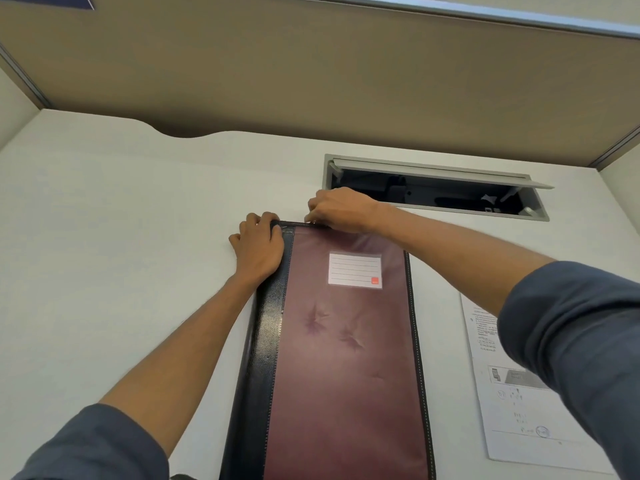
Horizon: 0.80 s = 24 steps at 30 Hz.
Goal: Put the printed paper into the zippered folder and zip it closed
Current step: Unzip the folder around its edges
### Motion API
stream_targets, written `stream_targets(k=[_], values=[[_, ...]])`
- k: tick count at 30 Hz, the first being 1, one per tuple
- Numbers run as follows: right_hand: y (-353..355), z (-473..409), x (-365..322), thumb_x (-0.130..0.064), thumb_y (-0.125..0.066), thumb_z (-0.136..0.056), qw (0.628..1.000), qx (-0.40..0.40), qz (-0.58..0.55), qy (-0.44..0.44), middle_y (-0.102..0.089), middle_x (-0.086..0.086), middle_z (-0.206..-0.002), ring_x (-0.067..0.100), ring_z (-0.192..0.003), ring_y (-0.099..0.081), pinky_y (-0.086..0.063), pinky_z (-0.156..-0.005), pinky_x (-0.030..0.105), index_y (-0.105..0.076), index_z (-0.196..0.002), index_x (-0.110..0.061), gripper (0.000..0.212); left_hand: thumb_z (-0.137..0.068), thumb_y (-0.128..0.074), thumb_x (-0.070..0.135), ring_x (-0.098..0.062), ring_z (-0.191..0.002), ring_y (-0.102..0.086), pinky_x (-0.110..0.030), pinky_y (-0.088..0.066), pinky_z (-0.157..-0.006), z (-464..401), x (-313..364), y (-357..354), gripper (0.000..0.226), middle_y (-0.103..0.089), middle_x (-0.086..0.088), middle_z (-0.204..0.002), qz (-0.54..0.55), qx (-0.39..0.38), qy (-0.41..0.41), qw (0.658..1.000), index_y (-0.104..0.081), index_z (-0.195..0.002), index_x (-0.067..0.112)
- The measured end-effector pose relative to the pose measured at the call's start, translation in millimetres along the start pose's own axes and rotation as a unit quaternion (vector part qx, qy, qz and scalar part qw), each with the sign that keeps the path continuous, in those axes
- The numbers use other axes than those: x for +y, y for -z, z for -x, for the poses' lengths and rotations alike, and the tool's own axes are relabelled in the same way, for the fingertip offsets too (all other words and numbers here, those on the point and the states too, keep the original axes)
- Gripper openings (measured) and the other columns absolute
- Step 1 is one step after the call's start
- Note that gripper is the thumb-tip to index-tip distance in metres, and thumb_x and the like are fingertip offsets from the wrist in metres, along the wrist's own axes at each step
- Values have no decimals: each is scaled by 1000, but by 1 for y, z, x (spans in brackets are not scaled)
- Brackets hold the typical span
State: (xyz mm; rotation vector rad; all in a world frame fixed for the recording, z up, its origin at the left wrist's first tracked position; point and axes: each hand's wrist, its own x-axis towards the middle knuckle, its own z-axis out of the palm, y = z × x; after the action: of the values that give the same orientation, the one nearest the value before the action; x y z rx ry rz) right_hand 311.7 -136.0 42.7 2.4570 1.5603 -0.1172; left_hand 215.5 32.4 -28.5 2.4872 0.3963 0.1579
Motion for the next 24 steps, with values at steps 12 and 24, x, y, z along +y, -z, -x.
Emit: stream_targets(k=[12, 24], values=[[9, -22, -11, -8, -43, -95, 991, -29, 105, 76, -62, 4, -97, 24, -98, -55, -43, -62, 35, -67, -108, -15, 28, -96, -45, 20, -30, -110, -47, -42, -30, -91, -4, 16, -4, 16, -58, -9, -111, 74, -46, -7, 996, -58, -96, 10], [-18, 62, 26, -7, -43, -93, 996, -58, 62, -22, -66, 3, -98, 23, -95, -57, -53, -71, 40, -69, -102, -14, 28, -96, -43, 14, -30, -107, -47, -36, -27, -87, -4, 8, -3, 17, -59, -11, -109, 77, -27, -27, 996, -58, -97, 6]])
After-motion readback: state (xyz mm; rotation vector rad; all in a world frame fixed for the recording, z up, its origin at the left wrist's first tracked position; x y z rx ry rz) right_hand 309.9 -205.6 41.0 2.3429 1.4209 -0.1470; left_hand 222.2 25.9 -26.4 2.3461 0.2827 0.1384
